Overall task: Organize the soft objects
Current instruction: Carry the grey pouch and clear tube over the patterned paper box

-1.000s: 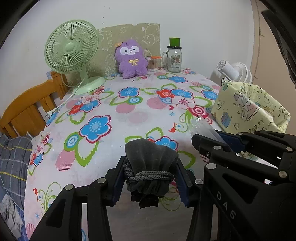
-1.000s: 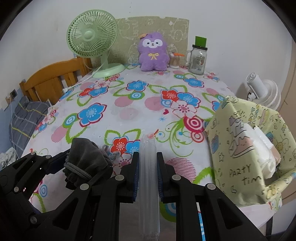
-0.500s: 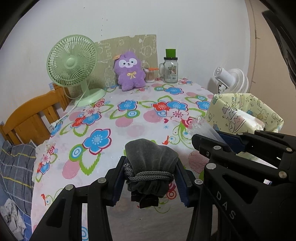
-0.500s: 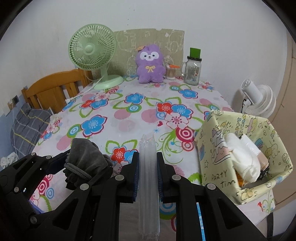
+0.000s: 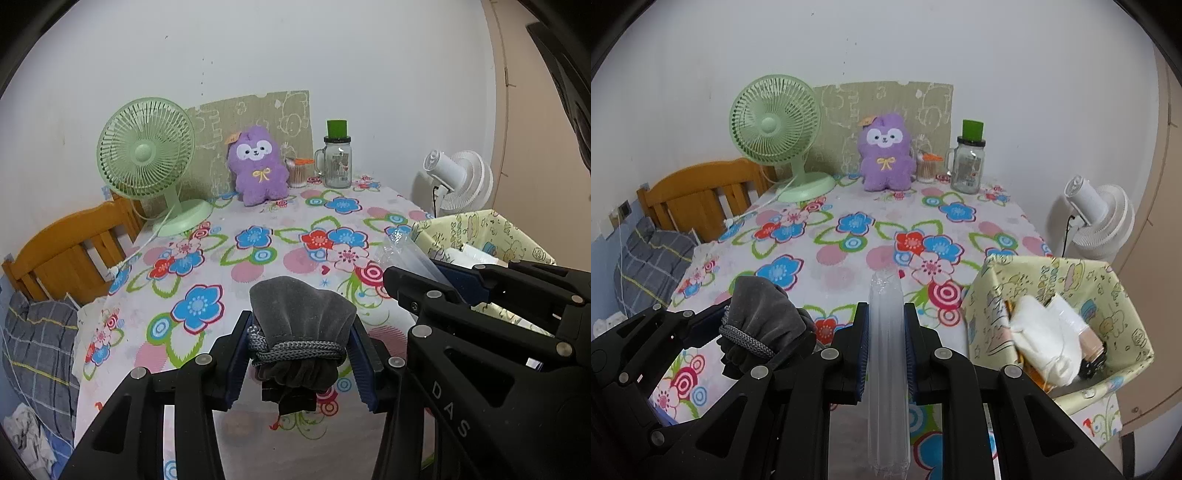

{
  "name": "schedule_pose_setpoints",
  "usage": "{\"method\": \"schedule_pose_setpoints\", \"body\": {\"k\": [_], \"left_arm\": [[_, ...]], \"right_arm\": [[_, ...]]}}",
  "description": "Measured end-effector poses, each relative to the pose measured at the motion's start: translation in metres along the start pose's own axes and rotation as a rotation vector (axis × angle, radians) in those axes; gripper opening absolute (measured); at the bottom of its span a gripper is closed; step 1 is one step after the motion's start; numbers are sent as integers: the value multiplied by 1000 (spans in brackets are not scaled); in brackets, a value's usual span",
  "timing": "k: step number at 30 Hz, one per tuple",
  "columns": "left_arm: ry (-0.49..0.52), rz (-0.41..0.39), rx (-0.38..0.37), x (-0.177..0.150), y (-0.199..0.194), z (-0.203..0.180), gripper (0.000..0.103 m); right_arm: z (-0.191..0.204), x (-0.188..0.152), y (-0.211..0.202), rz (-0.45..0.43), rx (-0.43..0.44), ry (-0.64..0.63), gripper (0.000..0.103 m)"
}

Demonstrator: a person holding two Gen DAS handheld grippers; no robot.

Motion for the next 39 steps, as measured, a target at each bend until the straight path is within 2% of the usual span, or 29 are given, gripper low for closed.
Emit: {"method": "schedule_pose_setpoints", "body": {"k": [19,39], "left_arm": [[36,-60,7,38,-11,-22,51],[102,-63,-58,66,17,-80,51]], "right_arm": [[-34,31,-18,-66,-12,24,20],[-106,35,-8,-66,-74,93,20]]}}
Point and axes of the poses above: each gripper's, at about its wrist camera, not at the fingertips, and y roughly the way its jaws point, z to its left, x to its top, the point moved 6 cm from there along y, roughly the way its jaws point, and after that the axes turned 12 degrees about -x, right-handed, at the moved point
